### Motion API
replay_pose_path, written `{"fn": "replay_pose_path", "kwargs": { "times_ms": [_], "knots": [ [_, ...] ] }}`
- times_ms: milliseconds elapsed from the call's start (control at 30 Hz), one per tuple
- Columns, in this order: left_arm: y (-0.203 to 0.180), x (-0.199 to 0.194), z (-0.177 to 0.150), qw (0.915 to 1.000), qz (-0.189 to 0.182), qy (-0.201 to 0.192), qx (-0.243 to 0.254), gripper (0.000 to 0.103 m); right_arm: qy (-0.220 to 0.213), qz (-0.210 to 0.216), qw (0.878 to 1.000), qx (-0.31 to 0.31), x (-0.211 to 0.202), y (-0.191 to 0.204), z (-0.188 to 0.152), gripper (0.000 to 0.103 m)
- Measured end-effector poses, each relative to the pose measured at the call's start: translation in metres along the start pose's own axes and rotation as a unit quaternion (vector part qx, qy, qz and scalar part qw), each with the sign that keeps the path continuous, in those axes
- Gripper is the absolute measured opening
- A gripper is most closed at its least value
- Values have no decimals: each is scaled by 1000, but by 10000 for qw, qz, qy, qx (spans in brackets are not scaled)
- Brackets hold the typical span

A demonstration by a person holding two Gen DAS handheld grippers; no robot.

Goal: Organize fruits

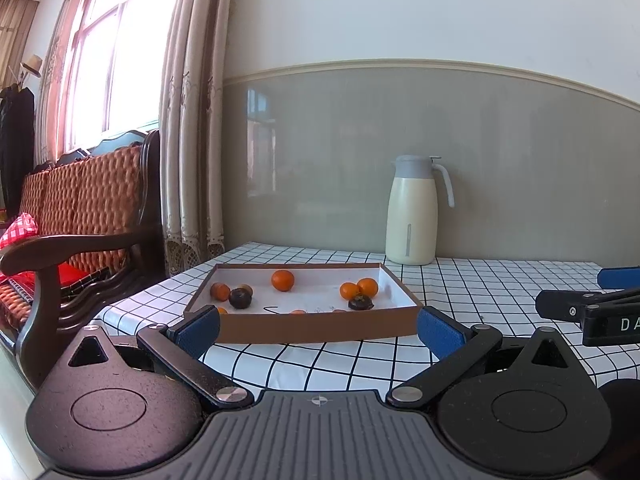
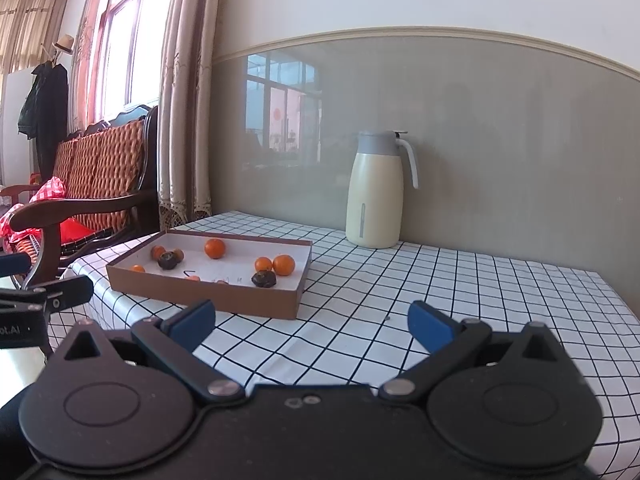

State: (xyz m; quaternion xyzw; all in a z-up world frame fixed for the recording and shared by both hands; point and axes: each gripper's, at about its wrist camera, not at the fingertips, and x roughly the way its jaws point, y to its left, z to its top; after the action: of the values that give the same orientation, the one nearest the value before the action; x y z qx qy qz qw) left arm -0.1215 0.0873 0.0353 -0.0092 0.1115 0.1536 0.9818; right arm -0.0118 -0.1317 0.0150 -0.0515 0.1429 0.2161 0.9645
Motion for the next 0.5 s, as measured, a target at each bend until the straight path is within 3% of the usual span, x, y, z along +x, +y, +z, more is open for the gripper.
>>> {"fn": "replay_pose_path", "kwargs": {
  "times_ms": [500],
  "knots": [
    [0,1,-1,10000,-12,-3,-3,103,61,14,10000,52,1,0,-1,97]
  ]
}}
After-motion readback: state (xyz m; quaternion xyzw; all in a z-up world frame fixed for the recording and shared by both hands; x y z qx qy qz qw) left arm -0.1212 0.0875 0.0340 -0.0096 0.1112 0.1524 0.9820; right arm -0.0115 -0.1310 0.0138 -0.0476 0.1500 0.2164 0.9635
